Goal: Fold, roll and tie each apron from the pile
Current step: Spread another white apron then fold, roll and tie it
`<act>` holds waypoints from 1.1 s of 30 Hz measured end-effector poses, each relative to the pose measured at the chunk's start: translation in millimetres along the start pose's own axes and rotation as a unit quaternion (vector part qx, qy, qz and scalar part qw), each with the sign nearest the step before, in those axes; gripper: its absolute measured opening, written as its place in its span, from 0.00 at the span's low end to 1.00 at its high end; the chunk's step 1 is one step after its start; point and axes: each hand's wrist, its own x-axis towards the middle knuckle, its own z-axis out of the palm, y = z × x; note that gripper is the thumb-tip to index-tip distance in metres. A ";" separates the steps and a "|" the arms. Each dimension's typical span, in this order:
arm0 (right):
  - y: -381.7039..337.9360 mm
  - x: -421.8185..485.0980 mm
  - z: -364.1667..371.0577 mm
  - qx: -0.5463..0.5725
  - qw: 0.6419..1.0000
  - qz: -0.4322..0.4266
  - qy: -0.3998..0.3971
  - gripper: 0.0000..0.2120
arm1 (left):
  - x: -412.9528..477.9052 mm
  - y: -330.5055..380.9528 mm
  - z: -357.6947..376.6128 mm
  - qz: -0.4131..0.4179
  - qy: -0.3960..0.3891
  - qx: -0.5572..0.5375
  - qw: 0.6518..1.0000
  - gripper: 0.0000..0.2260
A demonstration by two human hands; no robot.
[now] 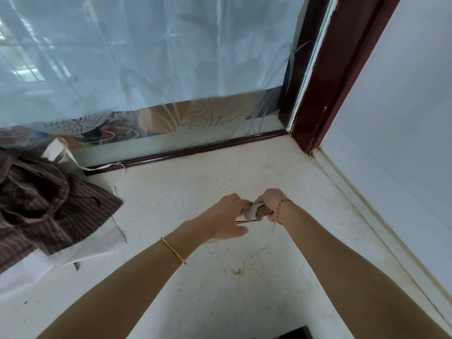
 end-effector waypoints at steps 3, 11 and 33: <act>7.5 3.6 -2.7 0.191 0.975 0.098 -0.056 0.15 | -1.5 0.9 -0.5 0.011 0.076 -0.015 0.997 0.10; 30.3 4.2 1.1 0.110 0.988 -0.011 -0.108 0.09 | 9.0 -30.7 7.1 -0.245 0.110 -0.452 0.851 0.15; 90.8 20.5 85.9 0.075 0.991 -0.069 -0.090 0.11 | 28.4 -71.0 89.3 -0.357 0.037 -0.287 0.888 0.15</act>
